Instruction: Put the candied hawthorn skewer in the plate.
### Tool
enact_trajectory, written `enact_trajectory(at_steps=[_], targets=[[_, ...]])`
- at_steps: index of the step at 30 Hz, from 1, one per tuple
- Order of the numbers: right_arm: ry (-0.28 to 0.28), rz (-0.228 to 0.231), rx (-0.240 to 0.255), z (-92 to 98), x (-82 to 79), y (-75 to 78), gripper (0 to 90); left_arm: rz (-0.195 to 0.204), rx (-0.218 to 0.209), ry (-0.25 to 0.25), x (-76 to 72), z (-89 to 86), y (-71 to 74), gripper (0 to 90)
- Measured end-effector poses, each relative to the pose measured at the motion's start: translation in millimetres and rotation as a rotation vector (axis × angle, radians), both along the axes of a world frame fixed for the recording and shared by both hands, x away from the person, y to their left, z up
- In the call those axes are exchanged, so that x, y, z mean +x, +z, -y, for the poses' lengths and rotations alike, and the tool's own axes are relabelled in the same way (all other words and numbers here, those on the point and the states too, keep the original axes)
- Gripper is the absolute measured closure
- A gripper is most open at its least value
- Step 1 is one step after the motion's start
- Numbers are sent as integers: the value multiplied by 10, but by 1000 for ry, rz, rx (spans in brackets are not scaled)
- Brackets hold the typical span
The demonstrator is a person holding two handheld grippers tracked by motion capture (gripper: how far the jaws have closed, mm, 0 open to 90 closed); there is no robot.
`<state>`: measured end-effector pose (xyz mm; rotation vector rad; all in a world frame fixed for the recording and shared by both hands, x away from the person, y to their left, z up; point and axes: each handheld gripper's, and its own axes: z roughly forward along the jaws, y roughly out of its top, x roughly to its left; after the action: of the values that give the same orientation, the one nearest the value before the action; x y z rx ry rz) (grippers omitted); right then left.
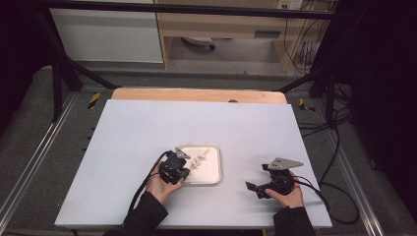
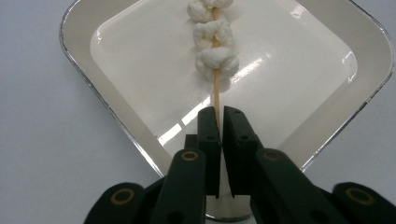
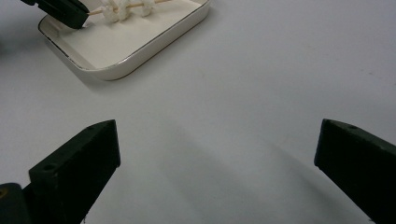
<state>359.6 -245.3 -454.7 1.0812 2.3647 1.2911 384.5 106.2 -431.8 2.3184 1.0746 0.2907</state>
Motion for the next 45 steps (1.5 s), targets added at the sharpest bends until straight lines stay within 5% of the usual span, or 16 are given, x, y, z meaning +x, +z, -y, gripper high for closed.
enact_trajectory(at_steps=[9, 17, 25, 37, 45], targets=[[-2, -1, 2, 2, -1, 4, 8, 16, -33, -44, -18, -101, 108, 706], [-1, 4, 1, 13, 0, 13, 8, 37, -78, -116, -50, -294, 244, 463], [-1, 1, -1, 11, 0, 10, 7, 69, -97, -136, -102, -573, 290, 266], [-1, -5, -7, 7, -2, 2, 7, 128, -105, -80, -254, -1062, 135, 107], [-1, -14, -14, 0, -7, -9, 7, 142, -166, -14, -334, -1367, -44, 88]])
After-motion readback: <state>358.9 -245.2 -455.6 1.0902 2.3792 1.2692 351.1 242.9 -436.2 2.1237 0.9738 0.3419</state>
